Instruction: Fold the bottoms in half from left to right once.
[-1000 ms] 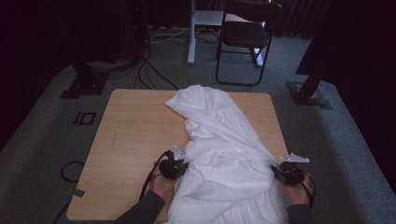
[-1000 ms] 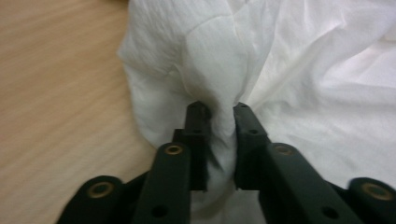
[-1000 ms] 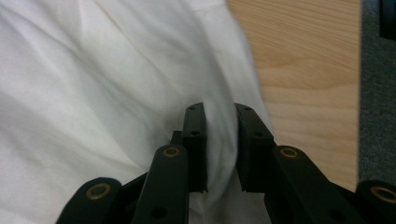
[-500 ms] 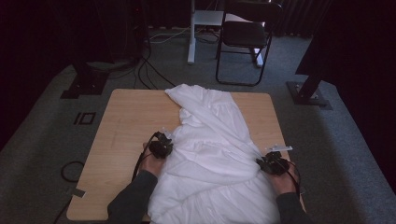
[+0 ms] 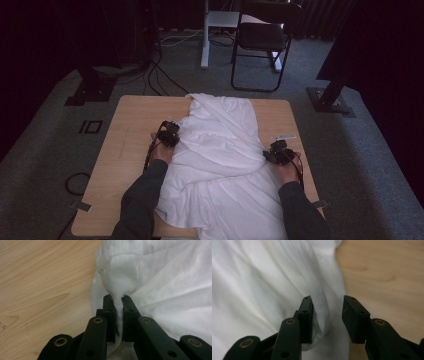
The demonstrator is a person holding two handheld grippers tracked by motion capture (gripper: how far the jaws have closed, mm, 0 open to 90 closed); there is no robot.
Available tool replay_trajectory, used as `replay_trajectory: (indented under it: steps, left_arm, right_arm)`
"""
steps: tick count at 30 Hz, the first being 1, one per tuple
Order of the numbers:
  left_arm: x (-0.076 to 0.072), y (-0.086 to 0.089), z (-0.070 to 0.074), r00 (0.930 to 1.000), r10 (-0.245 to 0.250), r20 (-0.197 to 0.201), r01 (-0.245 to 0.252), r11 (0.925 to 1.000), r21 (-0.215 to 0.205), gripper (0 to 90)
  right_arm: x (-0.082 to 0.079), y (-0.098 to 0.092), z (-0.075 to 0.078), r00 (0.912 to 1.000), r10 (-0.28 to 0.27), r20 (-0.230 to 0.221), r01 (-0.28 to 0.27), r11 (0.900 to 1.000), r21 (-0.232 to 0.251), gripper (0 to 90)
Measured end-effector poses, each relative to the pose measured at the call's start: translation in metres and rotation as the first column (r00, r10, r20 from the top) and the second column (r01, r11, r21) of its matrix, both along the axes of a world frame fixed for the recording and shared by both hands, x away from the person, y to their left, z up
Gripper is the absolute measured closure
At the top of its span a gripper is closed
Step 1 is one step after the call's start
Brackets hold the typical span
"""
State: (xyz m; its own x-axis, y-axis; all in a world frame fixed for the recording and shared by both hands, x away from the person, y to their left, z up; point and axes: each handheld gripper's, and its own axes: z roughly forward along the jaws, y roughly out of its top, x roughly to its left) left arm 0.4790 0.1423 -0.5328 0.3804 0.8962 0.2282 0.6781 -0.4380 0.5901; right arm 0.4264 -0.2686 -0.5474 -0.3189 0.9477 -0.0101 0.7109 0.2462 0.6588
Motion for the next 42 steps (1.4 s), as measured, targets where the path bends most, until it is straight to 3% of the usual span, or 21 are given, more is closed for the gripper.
replay_trajectory:
  steps: [3,5,8,10,13,16,18,22,23,24,25,30,31,32,34,35,36,37,39,40,42]
  left_arm:
    - [-0.017,0.007,0.007,0.9976,-0.068,0.013,0.069,0.9942,-0.083,76.8]
    - [-0.024,0.011,0.010,0.9968,-0.076,0.023,0.078,0.9916,-0.103,73.9]
    - [-0.050,0.027,0.021,0.9945,-0.101,0.028,0.104,0.9790,-0.175,65.3]
    - [-0.056,0.030,0.024,0.9936,-0.109,0.029,0.113,0.9772,-0.180,64.0]
    - [-0.080,0.041,0.033,0.9929,-0.108,0.051,0.117,0.9661,-0.230,63.7]
    - [-0.092,0.044,0.035,0.9908,-0.122,0.058,0.132,0.9645,-0.229,62.7]
    - [-0.109,0.046,0.036,0.9876,-0.144,0.063,0.155,0.9592,-0.237,61.1]
    - [-0.124,0.047,0.035,0.9844,-0.165,0.061,0.175,0.9541,-0.243,58.3]
    - [-0.134,0.048,0.034,0.9823,-0.178,0.057,0.187,0.9457,-0.266,57.0]
    - [-0.134,0.048,0.034,0.9823,-0.178,0.057,0.187,0.9457,-0.266,56.4]
    - [-0.143,0.049,0.032,0.9803,-0.189,0.059,0.198,0.9433,-0.267,55.1]
    - [-0.156,0.053,0.021,0.9839,-0.176,0.032,0.178,0.9418,-0.285,52.0]
    - [-0.158,0.054,0.017,0.9867,-0.162,0.012,0.159,0.9466,-0.280,51.7]
    - [-0.159,0.056,0.013,0.9887,-0.150,-0.007,0.142,0.9499,-0.278,51.1]
    - [-0.160,0.058,0.009,0.9887,-0.149,-0.018,0.137,0.9464,-0.292,50.4]
    - [-0.164,0.062,0.000,0.9874,-0.151,-0.048,0.127,0.9377,-0.323,50.5]
    - [-0.164,0.062,0.000,0.9874,-0.151,-0.048,0.127,0.9377,-0.323,50.7]
    - [-0.167,0.063,-0.004,0.9857,-0.157,-0.061,0.128,0.9336,-0.335,50.7]
    - [-0.173,0.064,-0.008,0.9808,-0.183,-0.068,0.149,0.9260,-0.347,65.3]
    - [-0.177,0.064,-0.008,0.9793,-0.193,-0.061,0.161,0.9230,-0.350,80.0]
    - [-0.188,0.066,-0.002,0.9759,-0.216,-0.032,0.190,0.9134,-0.360,85.8]
  right_arm:
    - [0.005,-0.014,0.001,0.9958,-0.090,-0.015,0.090,0.996,0.018,62.7]
    - [0.004,-0.015,0.002,0.9947,-0.102,-0.015,0.102,0.995,0.011,62.1]
    - [-0.011,-0.009,0.020,0.9954,-0.069,0.067,0.070,0.998,-0.006,56.9]
    - [-0.017,-0.001,0.032,0.9932,-0.023,0.114,0.022,1.000,0.006,55.4]
    - [-0.019,0.017,0.044,0.9868,0.072,0.145,-0.082,0.995,0.062,53.8]
    - [-0.017,0.033,0.049,0.9792,0.124,0.160,-0.135,0.989,0.058,53.4]
    - [-0.010,0.057,0.050,0.9691,0.194,0.152,-0.208,0.974,0.085,53.2]
    - [0.002,0.088,0.046,0.9517,0.276,0.135,-0.286,0.956,0.064,51.0]
    - [0.005,0.095,0.045,0.9465,0.295,0.130,-0.306,0.950,0.068,49.9]
    - [0.005,0.095,0.045,0.9465,0.295,0.130,-0.306,0.950,0.068,49.9]
    - [0.010,0.111,0.044,0.9328,0.336,0.132,-0.347,0.935,0.073,46.6]
    - [0.021,0.143,0.046,0.9093,0.392,0.141,-0.402,0.914,0.059,38.7]
    - [0.023,0.148,0.045,0.9054,0.400,0.143,-0.411,0.910,0.060,39.0]
    - [0.025,0.153,0.044,0.9031,0.406,0.140,-0.418,0.905,0.072,40.9]
    - [0.027,0.156,0.041,0.8987,0.417,0.137,-0.429,0.899,0.081,41.9]
    - [0.030,0.162,0.033,0.8938,0.438,0.098,-0.445,0.893,0.064,56.3]
    - [0.030,0.162,0.033,0.8938,0.438,0.098,-0.445,0.893,0.064,56.3]
    - [0.030,0.163,0.029,0.8895,0.451,0.074,-0.455,0.889,0.047,68.2]
    - [0.025,0.158,0.025,0.8865,0.460,0.053,-0.462,0.886,0.040,88.6]
    - [0.015,0.148,0.030,0.8861,0.457,0.079,-0.462,0.885,0.063,89.3]
    - [0.000,0.133,0.040,0.8794,0.461,0.120,-0.470,0.880,0.068,89.4]
